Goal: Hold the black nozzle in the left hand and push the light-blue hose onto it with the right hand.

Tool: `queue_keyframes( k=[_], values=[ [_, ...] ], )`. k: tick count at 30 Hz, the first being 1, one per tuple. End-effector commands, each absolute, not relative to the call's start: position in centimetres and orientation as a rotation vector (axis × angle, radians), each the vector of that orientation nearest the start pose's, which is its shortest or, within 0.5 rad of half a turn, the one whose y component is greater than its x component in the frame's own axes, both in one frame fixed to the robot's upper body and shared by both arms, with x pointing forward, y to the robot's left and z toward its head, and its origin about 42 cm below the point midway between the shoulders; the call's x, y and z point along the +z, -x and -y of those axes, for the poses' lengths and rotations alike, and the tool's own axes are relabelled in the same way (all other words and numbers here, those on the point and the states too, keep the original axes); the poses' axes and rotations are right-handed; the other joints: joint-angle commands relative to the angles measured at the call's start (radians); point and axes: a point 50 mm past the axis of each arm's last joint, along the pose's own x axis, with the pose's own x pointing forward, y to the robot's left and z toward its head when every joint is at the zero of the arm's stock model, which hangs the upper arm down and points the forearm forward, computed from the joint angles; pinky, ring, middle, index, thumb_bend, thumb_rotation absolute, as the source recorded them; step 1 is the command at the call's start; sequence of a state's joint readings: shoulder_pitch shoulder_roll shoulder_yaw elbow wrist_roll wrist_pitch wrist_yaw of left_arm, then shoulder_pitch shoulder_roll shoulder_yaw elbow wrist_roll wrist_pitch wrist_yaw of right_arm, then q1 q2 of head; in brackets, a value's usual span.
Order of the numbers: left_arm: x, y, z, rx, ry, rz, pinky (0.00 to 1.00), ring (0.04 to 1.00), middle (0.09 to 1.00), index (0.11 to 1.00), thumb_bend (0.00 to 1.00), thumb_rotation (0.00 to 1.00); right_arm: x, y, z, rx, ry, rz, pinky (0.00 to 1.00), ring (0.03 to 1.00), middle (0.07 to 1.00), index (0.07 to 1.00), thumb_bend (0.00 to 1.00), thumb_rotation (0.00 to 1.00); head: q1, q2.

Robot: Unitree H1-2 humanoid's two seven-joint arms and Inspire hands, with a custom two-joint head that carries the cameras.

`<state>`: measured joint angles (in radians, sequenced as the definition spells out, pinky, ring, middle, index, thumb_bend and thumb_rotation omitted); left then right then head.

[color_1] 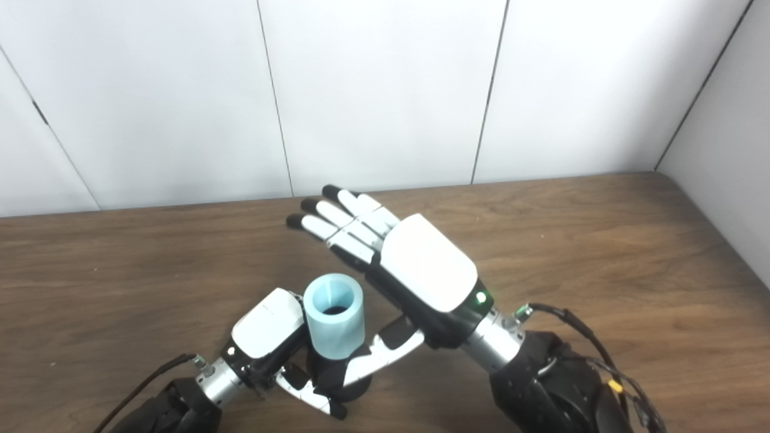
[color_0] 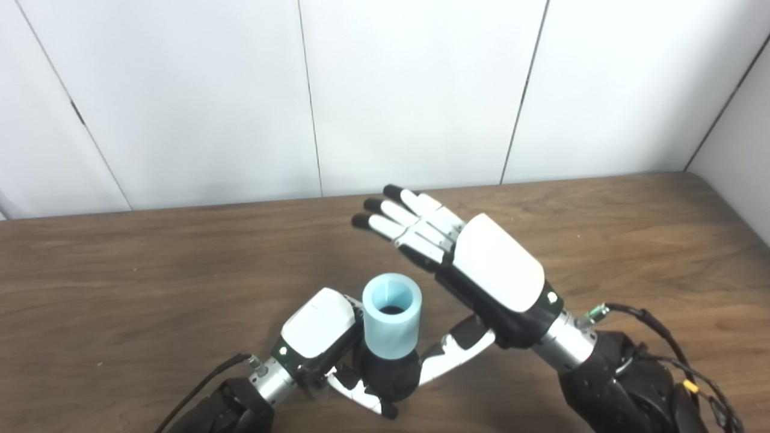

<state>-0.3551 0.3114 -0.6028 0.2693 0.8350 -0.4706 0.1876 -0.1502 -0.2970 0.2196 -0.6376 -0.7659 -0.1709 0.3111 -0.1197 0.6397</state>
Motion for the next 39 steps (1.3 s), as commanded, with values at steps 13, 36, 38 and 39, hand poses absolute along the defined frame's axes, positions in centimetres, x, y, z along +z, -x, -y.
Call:
queue_keyframes(
  k=[13, 36, 38, 39],
  values=[
    [6.6, -30.2, -14.8, -0.768, -1.039, 0.567, 0.18, 0.244, 0.396, 0.512, 0.51, 0.0, 25.6, -23.2, 18.1, 0.464, 1.156, 0.763, 0.9, 0.984, 0.916, 0.893, 0.93, 0.79, -0.004, 0.006],
    [6.9, -30.2, -15.1, -0.759, -1.046, 0.577, 0.15, 0.208, 0.472, 0.48, 0.52, 0.0, 18.0, -21.5, 19.1, 0.586, 1.396, 0.575, 0.95, 1.0, 0.996, 0.949, 0.82, 0.98, -0.003, 0.016],
    [6.9, -30.2, -15.1, -0.759, -1.049, 0.577, 0.16, 0.212, 0.472, 0.48, 0.52, 0.0, 17.7, -21.4, 19.2, 0.592, 1.404, 0.559, 0.96, 1.0, 1.0, 0.963, 0.81, 1.0, -0.004, 0.017],
    [6.9, -30.2, -15.1, -0.759, -1.049, 0.577, 0.16, 0.212, 0.472, 0.48, 0.52, 0.0, 17.6, -21.4, 19.2, 0.592, 1.405, 0.555, 0.95, 1.0, 1.0, 0.964, 0.81, 1.0, -0.003, 0.017]
  ],
)
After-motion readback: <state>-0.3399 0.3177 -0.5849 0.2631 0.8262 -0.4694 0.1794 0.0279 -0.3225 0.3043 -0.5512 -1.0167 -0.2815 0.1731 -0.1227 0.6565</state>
